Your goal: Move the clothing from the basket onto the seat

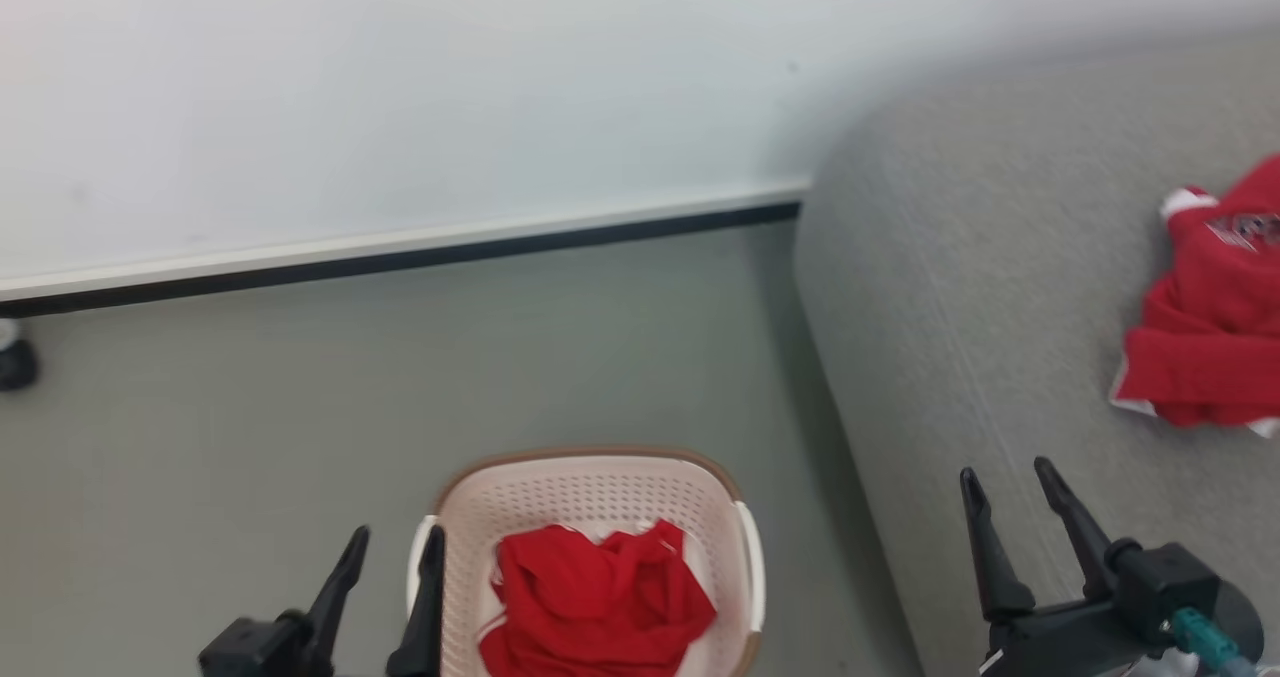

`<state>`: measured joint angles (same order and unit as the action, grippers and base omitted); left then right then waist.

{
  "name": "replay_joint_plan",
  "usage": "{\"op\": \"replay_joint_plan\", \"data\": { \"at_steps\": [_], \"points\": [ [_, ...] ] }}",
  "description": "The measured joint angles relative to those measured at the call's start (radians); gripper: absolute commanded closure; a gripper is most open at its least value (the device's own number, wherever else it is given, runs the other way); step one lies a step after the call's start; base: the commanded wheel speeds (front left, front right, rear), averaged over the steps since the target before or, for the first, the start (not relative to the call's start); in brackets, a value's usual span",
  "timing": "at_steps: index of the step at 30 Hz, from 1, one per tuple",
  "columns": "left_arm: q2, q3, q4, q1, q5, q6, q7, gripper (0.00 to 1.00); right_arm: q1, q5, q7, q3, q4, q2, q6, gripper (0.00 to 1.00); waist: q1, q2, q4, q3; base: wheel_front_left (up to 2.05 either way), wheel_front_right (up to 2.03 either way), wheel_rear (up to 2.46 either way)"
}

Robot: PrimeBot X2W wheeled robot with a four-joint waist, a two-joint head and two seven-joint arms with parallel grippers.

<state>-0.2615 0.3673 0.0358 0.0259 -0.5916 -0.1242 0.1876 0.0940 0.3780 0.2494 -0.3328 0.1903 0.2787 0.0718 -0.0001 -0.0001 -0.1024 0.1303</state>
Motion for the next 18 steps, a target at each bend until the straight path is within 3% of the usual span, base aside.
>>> {"op": "replay_joint_plan", "data": {
  "at_steps": [9, 18],
  "points": [
    [-0.027, -0.044, 0.003, 0.107, -0.016, 0.000, 0.024, 0.00, -0.056, -0.023, 0.000, -0.020, -0.078, -0.021, 0.021, 0.00, -0.0001, 0.0000, 0.088, -0.087, 0.00, 0.00, 0.00],
    [-0.028, -0.057, -0.054, 0.120, -0.016, 0.000, 0.031, 0.00, -0.089, -0.046, 0.000, 0.021, -0.176, -0.003, 0.035, 0.00, 0.0000, 0.0000, 0.103, -0.073, 0.00, 0.00, 0.00]
  ]
}}
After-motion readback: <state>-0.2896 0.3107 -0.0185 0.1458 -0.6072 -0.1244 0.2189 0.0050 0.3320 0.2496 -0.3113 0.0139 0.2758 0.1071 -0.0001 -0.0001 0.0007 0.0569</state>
